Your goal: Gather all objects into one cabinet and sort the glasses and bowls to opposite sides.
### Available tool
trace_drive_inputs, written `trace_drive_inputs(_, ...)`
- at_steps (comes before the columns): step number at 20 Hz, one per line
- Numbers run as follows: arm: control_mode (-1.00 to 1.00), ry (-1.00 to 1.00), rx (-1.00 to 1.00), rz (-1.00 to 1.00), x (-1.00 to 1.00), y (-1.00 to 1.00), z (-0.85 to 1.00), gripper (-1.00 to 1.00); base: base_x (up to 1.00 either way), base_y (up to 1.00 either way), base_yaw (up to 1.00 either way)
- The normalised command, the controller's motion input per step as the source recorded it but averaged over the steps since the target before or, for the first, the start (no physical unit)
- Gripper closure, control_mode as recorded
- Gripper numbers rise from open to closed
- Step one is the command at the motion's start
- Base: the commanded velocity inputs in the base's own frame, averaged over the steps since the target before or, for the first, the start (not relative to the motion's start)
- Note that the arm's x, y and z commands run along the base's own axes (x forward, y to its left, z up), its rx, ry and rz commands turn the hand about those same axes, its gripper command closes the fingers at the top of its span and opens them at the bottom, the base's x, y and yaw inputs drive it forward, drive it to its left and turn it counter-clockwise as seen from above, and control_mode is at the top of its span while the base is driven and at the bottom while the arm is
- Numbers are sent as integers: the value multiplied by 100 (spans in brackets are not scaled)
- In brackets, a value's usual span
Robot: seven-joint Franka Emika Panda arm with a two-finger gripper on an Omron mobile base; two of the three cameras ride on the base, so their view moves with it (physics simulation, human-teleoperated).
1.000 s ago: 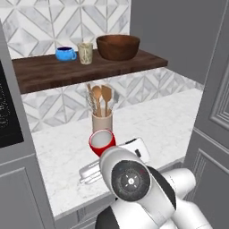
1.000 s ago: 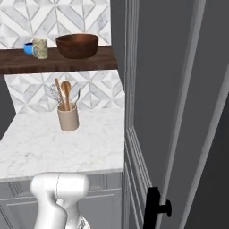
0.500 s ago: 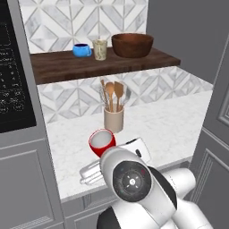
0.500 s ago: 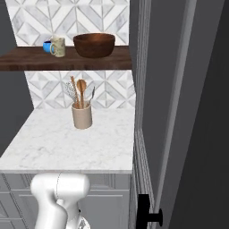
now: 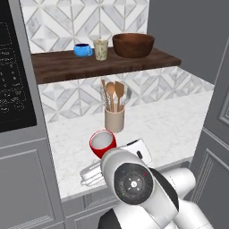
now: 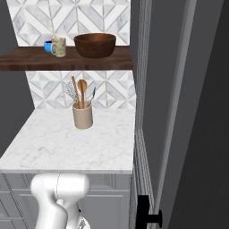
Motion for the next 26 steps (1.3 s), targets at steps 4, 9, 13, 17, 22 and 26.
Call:
trace_drive_inputs(4,-100,0,5,6,7,-7,27,100,0,0,0)
trace_drive_inputs(9,-100,0,14,18,30,-8,96,100,0,0,0)
trace_drive_inputs(13,-100,0,15,17,11,-2,86,100,0,0,0)
trace_drive_inputs(17,-100,-5,-1,4,-1,4,12,100,0,0,0)
trace_drive_inputs(22,-100,-20,0,0,0,0,75,100,0,0,0)
trace_drive_inputs(26,-100,-33,1,1,0,-1,100,100,0,0,0)
